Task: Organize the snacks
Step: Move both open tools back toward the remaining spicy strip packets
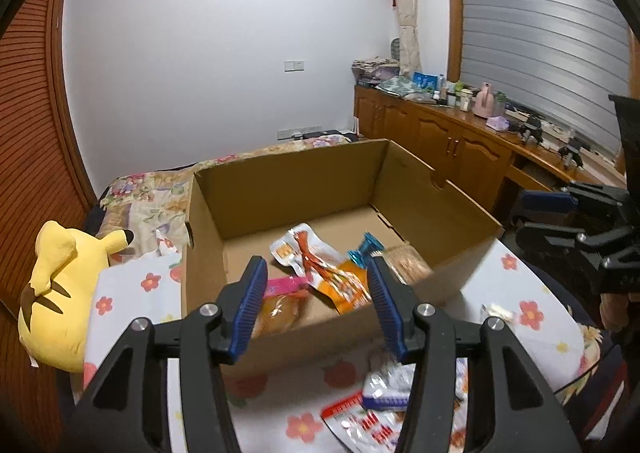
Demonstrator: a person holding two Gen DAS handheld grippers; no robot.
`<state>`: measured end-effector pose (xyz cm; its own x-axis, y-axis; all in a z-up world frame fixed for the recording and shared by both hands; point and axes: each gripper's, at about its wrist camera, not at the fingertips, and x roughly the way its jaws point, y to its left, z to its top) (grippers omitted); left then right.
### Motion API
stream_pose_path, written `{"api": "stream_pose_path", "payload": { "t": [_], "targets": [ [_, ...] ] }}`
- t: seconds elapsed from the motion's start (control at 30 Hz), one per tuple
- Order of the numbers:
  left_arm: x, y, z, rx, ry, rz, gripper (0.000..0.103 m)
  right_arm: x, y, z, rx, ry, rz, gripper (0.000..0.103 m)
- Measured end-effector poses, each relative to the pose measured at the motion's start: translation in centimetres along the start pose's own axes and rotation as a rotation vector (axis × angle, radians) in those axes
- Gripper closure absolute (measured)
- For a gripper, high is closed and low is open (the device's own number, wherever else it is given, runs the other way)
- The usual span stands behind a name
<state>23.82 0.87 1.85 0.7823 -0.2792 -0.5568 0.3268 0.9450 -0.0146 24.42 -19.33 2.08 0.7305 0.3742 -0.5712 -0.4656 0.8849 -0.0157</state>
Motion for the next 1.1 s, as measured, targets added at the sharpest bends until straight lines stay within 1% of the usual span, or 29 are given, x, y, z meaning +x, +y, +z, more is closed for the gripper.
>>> {"api": "stream_pose_path", "payload": {
  "t": [0.2,0.67,0.77,0.9,1.1],
  "targets": [
    [-1.7,-1.5,-2.0,0.019,0.016,-0.008,0.049,-2.1,1.2,-1.7,0.014,0.001,0.000,0.044],
    [-3.2,-3.5,-5.9,0.022,0.055,0.000,0.048,-3.6,1.7,-6.5,0.073,0.039,0.000,0.040],
    [-3.1,-3.6,-6.9,0.010,0.064,-0.003,0.046,-3.7,1.7,-7.4,0.086,0.049,0.002,0.038],
    [-2.3,-3.6,-8.6,-0.007,0.098,-0.005,0.045,-3.3,1.7,-9.0,0.096,0.066,0.007,0.034],
    [-0.8,-3.4,-11.3,-0.040,0.153,-0.009,0.045,-1.6,2.0,-11.9,0.102,0.125,0.019,0.033]
  ]
}}
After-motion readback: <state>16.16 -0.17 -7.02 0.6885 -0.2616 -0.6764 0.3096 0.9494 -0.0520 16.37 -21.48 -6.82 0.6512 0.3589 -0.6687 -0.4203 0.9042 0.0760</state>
